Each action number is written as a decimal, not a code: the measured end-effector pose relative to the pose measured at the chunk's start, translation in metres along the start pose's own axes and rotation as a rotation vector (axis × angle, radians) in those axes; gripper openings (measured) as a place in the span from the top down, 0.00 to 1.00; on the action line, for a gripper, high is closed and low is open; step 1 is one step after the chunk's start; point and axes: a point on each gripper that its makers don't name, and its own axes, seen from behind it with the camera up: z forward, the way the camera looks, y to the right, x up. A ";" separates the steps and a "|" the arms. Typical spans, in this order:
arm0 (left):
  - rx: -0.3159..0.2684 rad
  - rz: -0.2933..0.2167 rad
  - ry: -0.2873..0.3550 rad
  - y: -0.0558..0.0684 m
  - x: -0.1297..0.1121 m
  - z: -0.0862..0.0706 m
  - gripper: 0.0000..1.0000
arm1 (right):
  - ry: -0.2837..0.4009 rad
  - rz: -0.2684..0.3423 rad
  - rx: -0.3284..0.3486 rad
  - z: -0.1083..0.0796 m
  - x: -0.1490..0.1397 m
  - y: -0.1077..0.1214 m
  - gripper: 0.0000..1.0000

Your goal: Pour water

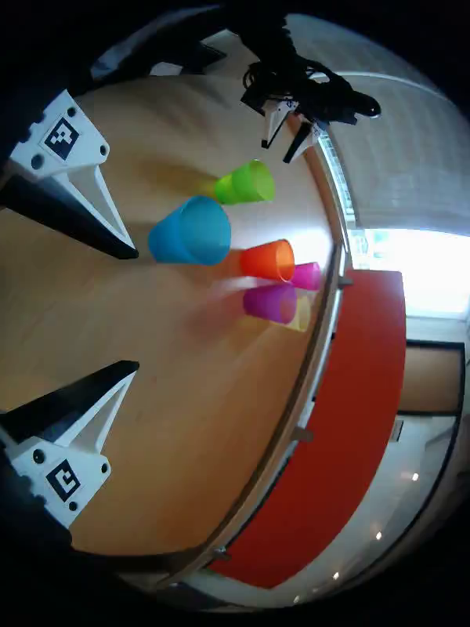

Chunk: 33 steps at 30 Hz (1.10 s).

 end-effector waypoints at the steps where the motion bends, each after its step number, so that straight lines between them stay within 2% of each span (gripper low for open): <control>1: 0.021 -0.001 0.011 -0.004 0.003 -0.002 0.07 | 0.013 0.012 -0.019 -0.003 0.002 0.005 0.00; 6: 0.101 -0.008 0.056 -0.018 0.012 -0.009 0.07 | 0.069 0.056 -0.101 -0.014 0.007 0.025 0.00; 12: 0.162 -0.031 0.102 -0.030 0.021 -0.017 0.07 | 0.159 0.102 -0.182 -0.023 0.019 0.040 0.00; 18: 0.233 -0.090 0.176 -0.048 0.029 -0.026 0.07 | 0.230 0.131 -0.256 -0.030 0.019 0.050 0.00; 27: 0.375 -0.137 0.338 -0.075 0.052 -0.055 0.07 | 0.381 0.130 -0.403 -0.050 0.054 0.074 0.00; 33: 0.453 -0.190 0.438 -0.084 0.066 -0.075 0.07 | 0.499 0.147 -0.471 -0.066 0.078 0.081 0.00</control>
